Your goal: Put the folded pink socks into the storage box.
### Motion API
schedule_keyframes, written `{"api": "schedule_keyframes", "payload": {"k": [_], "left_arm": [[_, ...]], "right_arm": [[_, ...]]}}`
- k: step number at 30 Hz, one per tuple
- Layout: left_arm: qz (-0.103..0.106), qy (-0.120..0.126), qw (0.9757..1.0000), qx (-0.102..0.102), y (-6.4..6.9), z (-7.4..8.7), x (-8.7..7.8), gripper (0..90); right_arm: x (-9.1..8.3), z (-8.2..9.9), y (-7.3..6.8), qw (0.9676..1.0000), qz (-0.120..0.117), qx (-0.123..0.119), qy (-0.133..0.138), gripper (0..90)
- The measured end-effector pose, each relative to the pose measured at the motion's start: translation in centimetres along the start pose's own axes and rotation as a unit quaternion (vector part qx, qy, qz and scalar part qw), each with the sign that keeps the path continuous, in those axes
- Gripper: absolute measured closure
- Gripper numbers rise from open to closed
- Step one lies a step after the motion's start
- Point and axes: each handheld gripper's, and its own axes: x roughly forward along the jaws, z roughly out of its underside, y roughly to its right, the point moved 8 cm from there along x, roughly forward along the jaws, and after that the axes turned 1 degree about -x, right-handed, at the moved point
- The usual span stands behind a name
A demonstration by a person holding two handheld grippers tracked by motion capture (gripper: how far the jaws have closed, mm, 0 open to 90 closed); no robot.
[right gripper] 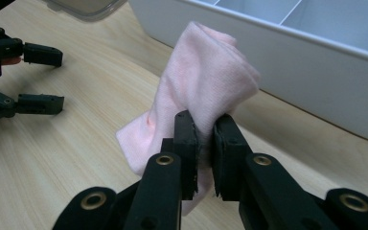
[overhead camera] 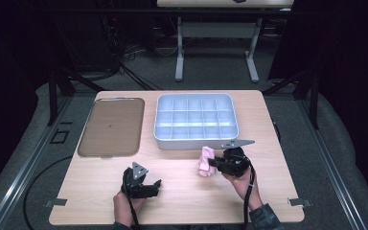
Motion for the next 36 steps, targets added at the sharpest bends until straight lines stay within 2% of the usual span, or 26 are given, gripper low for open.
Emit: {"api": "schedule_keyframes", "payload": {"k": [10, 20, 30, 36], "left_arm": [[0.000, 0.000, 1.0000, 0.000, 0.0, 0.0, 0.0, 14.9], [0.000, 0.000, 1.0000, -0.001, 0.0, 0.0, 0.0, 14.9], [0.000, 0.000, 1.0000, -0.001, 0.0, 0.0, 0.0, 14.9], [0.000, 0.000, 1.0000, -0.001, 0.0, 0.0, 0.0, 14.9]], "right_arm": [[-2.0, -1.1, 0.9, 0.9998, 0.016, -0.006, 0.009, 82.0], [-3.9, -2.8, 2.1, 0.9989, 0.032, -0.010, 0.031, 81.9], [-5.3, -5.2, 4.2, 0.9965, 0.057, -0.003, 0.061, 82.0], [-5.8, -6.4, 4.8, 0.9948, 0.076, -0.016, 0.066, 82.0]]}}
